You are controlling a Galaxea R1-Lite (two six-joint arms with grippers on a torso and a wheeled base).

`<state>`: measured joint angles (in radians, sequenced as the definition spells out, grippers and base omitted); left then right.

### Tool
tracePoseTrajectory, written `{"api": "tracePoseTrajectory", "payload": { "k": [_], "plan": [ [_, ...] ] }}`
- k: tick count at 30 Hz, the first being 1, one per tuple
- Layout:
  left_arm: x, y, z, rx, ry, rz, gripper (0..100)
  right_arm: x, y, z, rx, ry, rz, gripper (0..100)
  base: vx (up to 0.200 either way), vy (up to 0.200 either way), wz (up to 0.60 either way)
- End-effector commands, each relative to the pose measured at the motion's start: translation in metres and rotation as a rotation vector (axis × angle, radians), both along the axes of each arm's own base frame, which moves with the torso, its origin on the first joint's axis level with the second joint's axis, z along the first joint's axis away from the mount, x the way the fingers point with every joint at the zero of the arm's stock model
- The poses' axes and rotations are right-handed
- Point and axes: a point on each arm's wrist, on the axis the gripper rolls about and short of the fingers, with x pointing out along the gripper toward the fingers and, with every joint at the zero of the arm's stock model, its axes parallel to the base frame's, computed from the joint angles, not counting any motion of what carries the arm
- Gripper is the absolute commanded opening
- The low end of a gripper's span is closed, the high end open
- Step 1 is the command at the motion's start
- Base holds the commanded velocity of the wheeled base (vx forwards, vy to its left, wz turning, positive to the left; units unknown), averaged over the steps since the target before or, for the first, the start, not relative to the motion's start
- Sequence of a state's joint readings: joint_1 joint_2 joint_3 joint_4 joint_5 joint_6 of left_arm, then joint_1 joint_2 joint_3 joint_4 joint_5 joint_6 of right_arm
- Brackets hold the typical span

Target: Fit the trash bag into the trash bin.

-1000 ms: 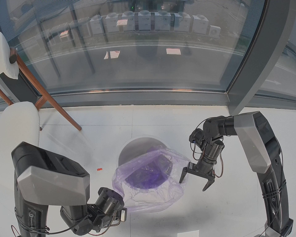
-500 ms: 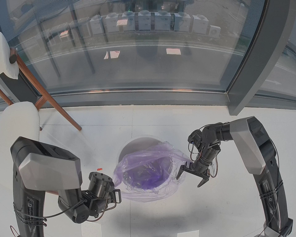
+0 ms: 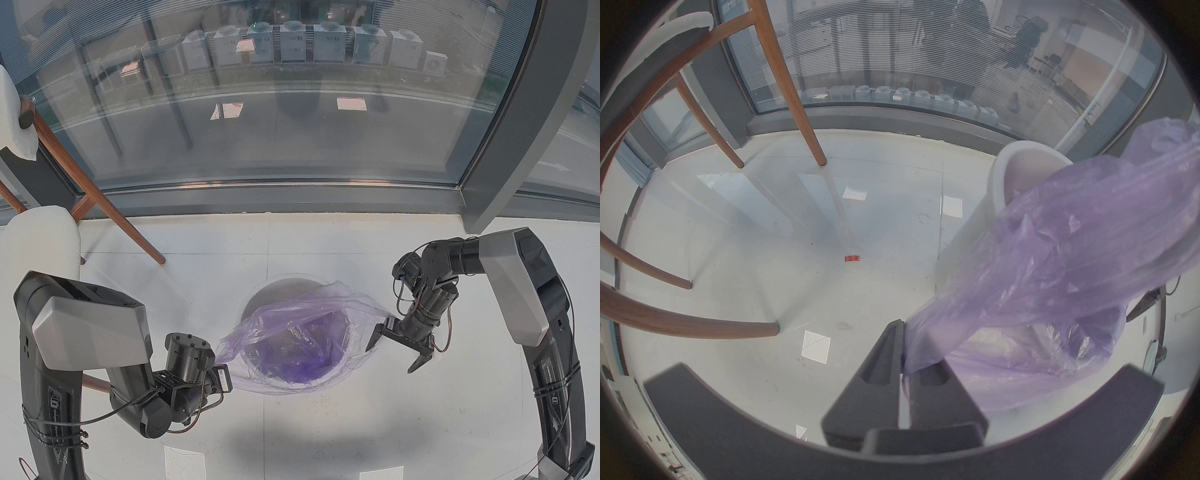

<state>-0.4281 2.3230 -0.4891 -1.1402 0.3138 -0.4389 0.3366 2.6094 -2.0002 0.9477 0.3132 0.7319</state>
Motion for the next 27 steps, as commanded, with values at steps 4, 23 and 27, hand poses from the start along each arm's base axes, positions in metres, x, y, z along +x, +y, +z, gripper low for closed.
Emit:
{"api": "tracePoseTrajectory", "payload": {
  "k": [4, 23, 27],
  "plan": [
    [0.005, -0.004, 0.01, -0.028, -0.073, -0.007, 0, -0.037, 0.015, 0.068, 0.187, 0.142, 0.039, 100, 0.0, 0.0, 0.0],
    [0.002, -0.006, 0.029, -0.049, -0.126, -0.01, 0, 0.013, 0.037, 0.039, 0.212, -0.277, 0.013, 100, 0.0, 0.0, 0.0],
    [-0.001, -0.005, 0.028, -0.045, -0.117, -0.011, 0, 0.017, 0.037, 0.045, 0.228, -0.33, 0.007, 100, 0.0, 0.0, 0.0]
  ]
}}
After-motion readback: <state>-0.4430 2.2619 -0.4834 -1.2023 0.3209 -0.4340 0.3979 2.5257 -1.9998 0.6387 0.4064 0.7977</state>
